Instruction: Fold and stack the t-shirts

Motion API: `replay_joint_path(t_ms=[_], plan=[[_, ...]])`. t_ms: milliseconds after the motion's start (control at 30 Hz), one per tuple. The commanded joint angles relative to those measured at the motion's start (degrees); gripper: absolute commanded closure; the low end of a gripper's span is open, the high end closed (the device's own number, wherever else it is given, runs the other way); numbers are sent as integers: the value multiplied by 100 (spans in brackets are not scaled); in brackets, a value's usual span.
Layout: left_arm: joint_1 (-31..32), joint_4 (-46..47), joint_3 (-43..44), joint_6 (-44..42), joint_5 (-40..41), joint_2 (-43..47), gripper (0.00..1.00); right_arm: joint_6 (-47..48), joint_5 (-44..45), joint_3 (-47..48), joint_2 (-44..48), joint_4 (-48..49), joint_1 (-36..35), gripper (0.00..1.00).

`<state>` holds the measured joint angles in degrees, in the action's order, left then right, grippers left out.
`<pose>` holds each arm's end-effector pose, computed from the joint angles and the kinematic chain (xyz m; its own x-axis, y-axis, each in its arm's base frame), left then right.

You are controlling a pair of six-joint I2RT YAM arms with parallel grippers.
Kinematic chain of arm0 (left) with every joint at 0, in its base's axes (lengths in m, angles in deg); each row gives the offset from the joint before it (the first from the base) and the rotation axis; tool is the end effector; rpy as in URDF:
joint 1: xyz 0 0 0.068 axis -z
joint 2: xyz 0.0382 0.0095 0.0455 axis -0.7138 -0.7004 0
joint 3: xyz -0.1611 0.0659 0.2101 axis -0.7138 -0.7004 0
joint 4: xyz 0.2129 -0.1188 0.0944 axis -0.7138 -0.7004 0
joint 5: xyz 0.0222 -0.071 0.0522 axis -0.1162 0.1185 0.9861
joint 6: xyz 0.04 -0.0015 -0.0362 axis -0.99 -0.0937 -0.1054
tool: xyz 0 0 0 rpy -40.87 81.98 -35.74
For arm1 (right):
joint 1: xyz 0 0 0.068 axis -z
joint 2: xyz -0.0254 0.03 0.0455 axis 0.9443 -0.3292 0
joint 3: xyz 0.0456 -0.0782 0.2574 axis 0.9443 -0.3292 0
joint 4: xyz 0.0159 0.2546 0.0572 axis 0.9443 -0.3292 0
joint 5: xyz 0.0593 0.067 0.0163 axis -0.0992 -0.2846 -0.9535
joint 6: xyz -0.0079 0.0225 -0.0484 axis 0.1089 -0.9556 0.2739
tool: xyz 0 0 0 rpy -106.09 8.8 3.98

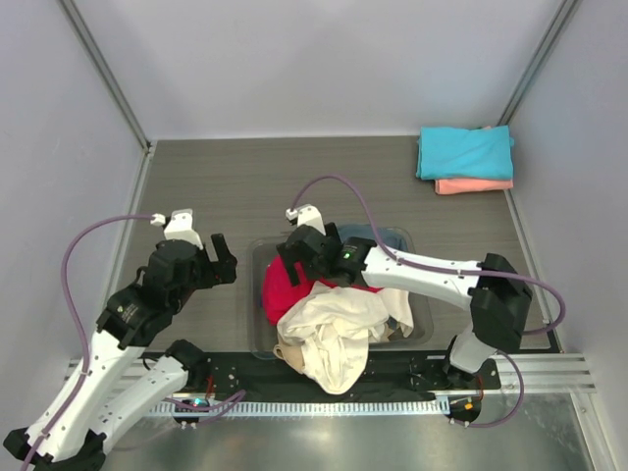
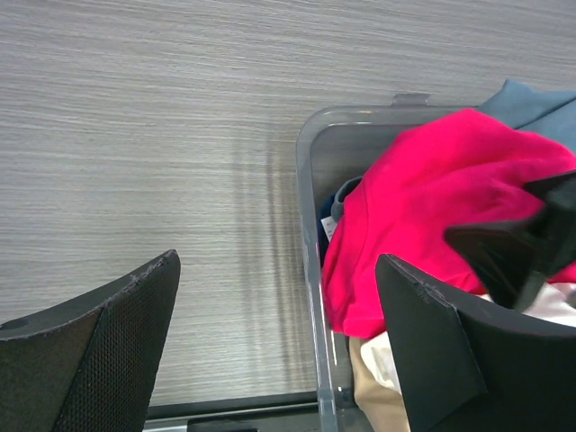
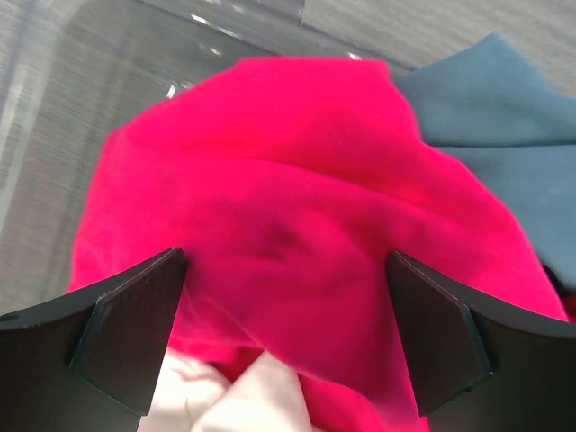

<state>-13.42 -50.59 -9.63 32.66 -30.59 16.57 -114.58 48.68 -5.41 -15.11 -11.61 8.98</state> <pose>0.1052 -0.0518 0.3310 -0.5411 -0.2239 -0.8106 -0.0169 0.9666 -0.2556 0.1779 0.3010 0.2635 -0.6238 -0.3095 -0.7177 -0.4515 0.8923 0.0076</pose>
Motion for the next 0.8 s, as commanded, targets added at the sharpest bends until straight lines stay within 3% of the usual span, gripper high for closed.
replay_joint_path(t_ms=[0, 67, 133, 167, 300, 367, 433, 600, 767], plan=[[-30, 135, -42, -125, 130, -40, 10, 99, -204, 285, -248, 98, 72, 0], [-30, 127, -33, -134, 104, -101, 10, 143, -247, 355, -355, 89, 80, 2], [-30, 100, -7, -134, 95, -154, 10, 161, -230, 416, -443, 72, 81, 14], [-30, 100, -7, -134, 95, -154, 10, 178, -239, 486, -452, 63, 80, 34], [-30, 109, -24, -134, 95, -76, 10, 257, -195, 846, -329, -147, 80, 83], [-30, 127, -42, -134, 95, -23, 10, 301, -99, 1179, -224, -401, 72, 94], [-30, 136, -51, -126, 113, 4, 9, 415, -11, 1452, -180, -586, 72, 99], [-30, 118, -33, -108, 165, -22, 10, 828, 218, 2796, -250, -1141, 80, 99], [-22, 91, -25, -90, 262, 39, 10, 2057, 1412, 4901, -601, -1361, 150, 99]])
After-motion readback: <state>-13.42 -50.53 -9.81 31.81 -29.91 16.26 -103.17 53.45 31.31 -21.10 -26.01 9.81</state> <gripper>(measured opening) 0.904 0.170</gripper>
